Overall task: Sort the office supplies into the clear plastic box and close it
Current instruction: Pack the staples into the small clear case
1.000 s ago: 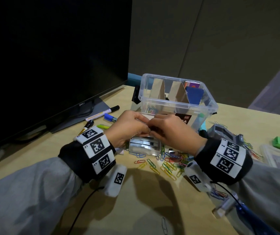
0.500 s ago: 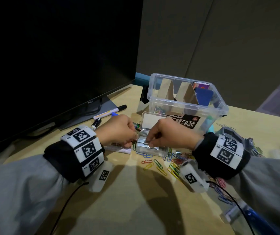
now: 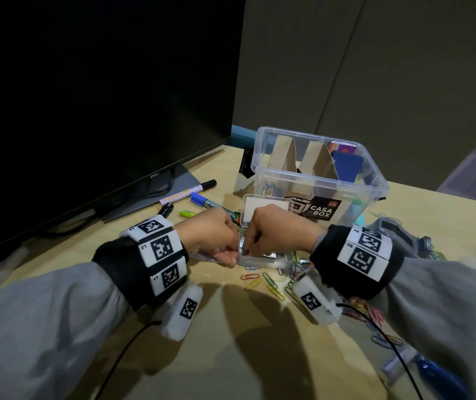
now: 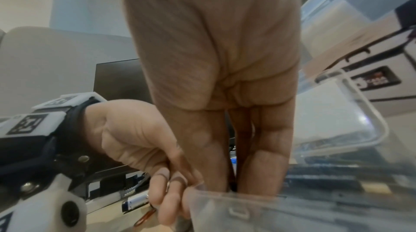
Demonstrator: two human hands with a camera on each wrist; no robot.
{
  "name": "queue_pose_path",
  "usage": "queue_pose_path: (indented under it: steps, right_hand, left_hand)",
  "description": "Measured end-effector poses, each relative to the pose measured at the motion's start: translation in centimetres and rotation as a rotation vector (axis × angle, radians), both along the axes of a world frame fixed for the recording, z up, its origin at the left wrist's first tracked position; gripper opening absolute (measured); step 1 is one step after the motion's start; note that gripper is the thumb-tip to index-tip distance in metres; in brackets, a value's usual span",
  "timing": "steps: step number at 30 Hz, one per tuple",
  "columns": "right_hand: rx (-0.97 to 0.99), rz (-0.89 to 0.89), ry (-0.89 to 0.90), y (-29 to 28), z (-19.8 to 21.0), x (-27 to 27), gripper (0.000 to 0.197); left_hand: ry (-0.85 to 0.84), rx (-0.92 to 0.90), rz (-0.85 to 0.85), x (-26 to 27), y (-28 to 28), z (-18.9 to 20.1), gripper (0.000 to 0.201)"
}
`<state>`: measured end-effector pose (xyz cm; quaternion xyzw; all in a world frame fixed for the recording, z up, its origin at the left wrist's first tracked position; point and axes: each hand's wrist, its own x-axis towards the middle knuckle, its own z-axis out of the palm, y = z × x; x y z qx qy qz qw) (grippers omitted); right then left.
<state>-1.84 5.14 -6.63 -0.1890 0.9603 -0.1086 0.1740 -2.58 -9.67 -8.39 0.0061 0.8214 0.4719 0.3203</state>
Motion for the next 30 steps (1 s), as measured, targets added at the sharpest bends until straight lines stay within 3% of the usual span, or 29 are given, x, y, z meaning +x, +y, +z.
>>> queue_pose_path:
  steps: [7, 11, 20, 22, 25, 30]
  right_hand:
    - [-0.061, -0.085, -0.037, 0.5, -0.4, -0.1, 0.015]
    - [-0.057, -0.078, -0.003, 0.7, -0.6, 0.1, 0.014]
    - [-0.141, -0.048, 0.072, 1.7, -0.7, 0.6, 0.014]
    - [-0.183, -0.071, 0.098, 2.7, -0.1, 0.8, 0.011]
    - [-0.192, -0.103, 0.183, 4.9, 1.1, 1.2, 0.010]
    - [-0.120, -0.222, 0.283, 9.6, 2.0, 1.8, 0.008]
  left_hand:
    - [-0.030, 0.006, 0.026, 0.1, 0.3, 0.1, 0.008]
    - [0.017, -0.015, 0.020, 0.1, 0.4, 0.0, 0.016]
    - [0.078, -0.025, 0.008, 0.6, 0.5, 0.4, 0.010]
    - [0.170, -0.075, -0.004, 0.6, 0.6, 0.4, 0.010]
    - [0.485, -0.213, -0.051, 0.4, 1.0, 0.5, 0.010]
    - [0.717, -0.112, -0.104, 0.9, 3.1, 1.2, 0.009]
